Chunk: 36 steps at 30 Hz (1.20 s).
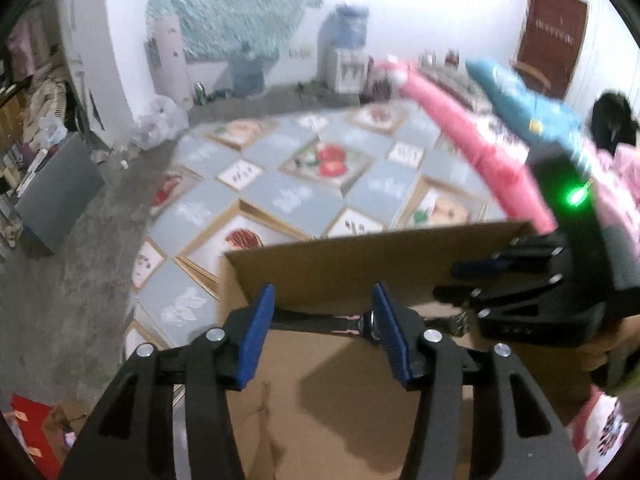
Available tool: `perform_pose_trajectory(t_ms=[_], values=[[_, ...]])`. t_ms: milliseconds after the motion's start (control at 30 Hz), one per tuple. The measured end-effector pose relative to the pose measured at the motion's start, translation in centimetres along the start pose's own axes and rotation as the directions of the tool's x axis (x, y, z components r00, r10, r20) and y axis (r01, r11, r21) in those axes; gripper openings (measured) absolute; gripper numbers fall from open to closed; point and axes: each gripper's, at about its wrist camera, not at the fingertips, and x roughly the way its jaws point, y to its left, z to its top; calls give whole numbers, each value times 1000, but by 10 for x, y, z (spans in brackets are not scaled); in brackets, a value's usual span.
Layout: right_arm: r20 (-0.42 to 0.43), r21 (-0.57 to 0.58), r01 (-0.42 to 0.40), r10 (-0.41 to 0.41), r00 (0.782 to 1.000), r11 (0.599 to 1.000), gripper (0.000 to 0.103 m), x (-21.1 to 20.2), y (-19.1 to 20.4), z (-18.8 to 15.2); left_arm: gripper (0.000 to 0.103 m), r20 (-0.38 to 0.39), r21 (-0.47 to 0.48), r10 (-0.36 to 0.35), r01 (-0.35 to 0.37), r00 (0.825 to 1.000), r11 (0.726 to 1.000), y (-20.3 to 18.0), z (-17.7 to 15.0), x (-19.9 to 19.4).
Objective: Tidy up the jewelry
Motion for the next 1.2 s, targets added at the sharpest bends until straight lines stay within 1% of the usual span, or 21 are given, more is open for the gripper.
perform_pose_trajectory(t_ms=[33,133,200,233,267,300,400,467,500,533,633,667,733,767,833,900,967,1033,1067,1100,1200], values=[[8,-1,-4,4,1000,1000,30,-1,0,4,52,30,-10,0,0,1000,1000,4,-2,-14],[86,-14,-43,44,995,999,30,-26,8,-3,56,113,-27,28,-25,993,999,14,-17,-56],[166,-28,-67,71,984,997,30,-54,14,-16,59,161,-29,62,-58,985,998,20,-36,-84],[211,-34,-78,83,974,996,30,-71,17,-26,60,179,-28,85,-81,980,996,22,-48,-97],[268,-52,-99,109,957,994,30,-91,22,-42,62,191,-28,103,-100,976,995,23,-59,-105],[296,-65,-107,122,947,992,30,-101,25,-51,63,201,-28,125,-121,972,992,25,-72,-114],[381,-114,-105,141,914,988,30,-135,42,-99,66,196,-35,190,-187,962,982,27,-115,-130],[401,-122,-113,153,903,986,37,-143,50,-124,67,173,-49,224,-218,959,975,25,-146,-127],[407,-117,-127,164,899,985,40,-142,57,-146,67,150,-47,229,-224,962,973,23,-158,-123],[404,-108,-144,175,898,984,44,-136,60,-160,67,120,-49,229,-225,966,973,20,-173,-115],[354,-54,-163,171,919,985,45,-108,70,-192,68,21,-79,202,-200,979,977,13,-203,-84],[322,-22,-177,174,931,984,45,-91,75,-205,68,-11,-79,206,-206,978,975,9,-211,-72],[281,21,-189,176,943,982,45,-69,82,-217,68,-36,-69,222,-224,974,972,3,-220,-54],[257,46,-183,165,952,982,45,-56,88,-225,68,-37,-54,242,-244,969,968,0,-223,-46],[251,55,-158,140,958,986,47,-45,97,-234,68,-46,-33,267,-269,963,963,-5,-227,-33],[258,59,-135,115,959,989,54,-41,104,-242,68,-64,-11,282,-283,957,959,-8,-231,-23],[272,46,-113,96,958,993,57,-42,110,-245,67,-66,1,278,-279,958,960,-10,-238,-23],[291,30,-83,70,954,996,67,-46,115,-246,67,-61,10,269,-268,961,963,-11,-244,-29],[297,24,-66,56,953,998,68,-46,116,-245,67,-64,12,260,-260,964,966,-12,-247,-32],[300,19,-57,49,953,998,69,-47,118,-247,67,-67,12,254,-254,965,967,-12,-250,-33],[282,4,-24,22,959,1000,77,-38,123,-247,67,-75,15,248,-247,966,969,-13,-260,-40]])
